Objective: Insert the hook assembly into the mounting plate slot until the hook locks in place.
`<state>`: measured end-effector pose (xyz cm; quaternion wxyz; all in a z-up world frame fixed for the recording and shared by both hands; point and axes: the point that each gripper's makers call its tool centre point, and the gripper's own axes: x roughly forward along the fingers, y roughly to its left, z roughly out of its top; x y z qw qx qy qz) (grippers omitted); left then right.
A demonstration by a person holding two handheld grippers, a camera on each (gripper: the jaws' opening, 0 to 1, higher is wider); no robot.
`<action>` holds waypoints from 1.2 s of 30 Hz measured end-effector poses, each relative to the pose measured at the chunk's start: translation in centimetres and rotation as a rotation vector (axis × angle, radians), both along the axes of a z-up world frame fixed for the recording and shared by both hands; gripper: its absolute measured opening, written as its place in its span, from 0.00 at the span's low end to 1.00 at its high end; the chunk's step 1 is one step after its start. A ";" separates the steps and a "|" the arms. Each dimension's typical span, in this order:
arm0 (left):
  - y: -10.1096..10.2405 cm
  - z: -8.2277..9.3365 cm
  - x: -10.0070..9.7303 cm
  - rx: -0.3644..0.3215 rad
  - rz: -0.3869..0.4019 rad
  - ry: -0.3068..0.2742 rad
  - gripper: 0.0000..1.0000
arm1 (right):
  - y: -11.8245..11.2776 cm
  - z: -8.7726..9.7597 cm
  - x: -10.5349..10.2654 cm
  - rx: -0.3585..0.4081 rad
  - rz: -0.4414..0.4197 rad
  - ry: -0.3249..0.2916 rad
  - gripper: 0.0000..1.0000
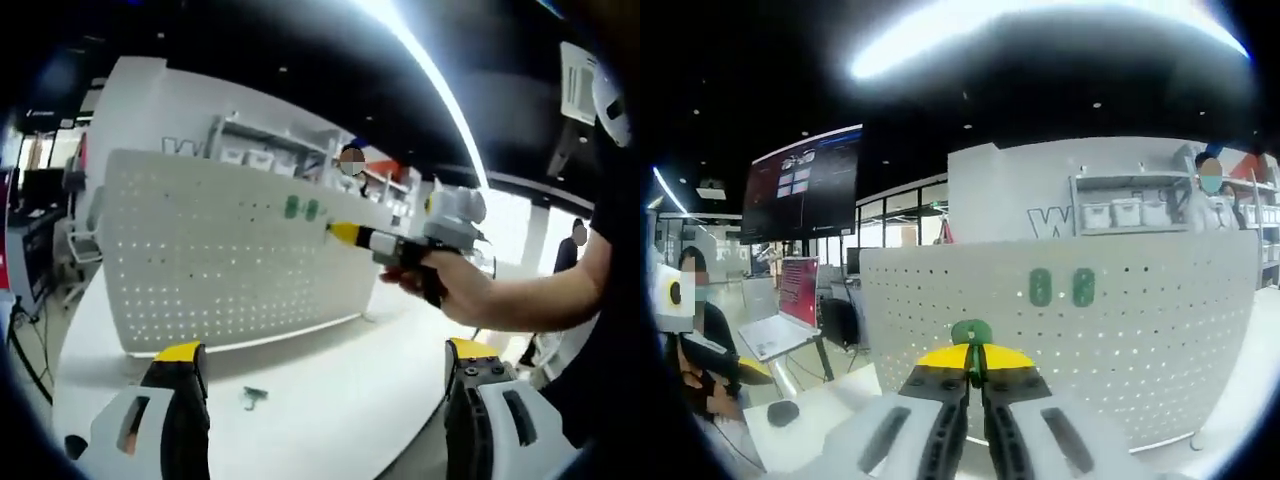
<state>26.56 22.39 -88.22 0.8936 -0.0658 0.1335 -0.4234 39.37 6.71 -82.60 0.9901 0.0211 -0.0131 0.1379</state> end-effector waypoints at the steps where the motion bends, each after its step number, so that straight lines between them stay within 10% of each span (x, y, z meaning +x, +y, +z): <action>1: 0.1 0.0 0.0 0.002 0.001 0.000 1.00 | -0.4 0.0 0.3 0.003 -0.007 -0.001 0.00; 36: 1.6 -2.1 1.2 0.020 0.032 0.068 0.99 | -11.3 1.7 7.7 0.064 -0.266 -0.040 0.00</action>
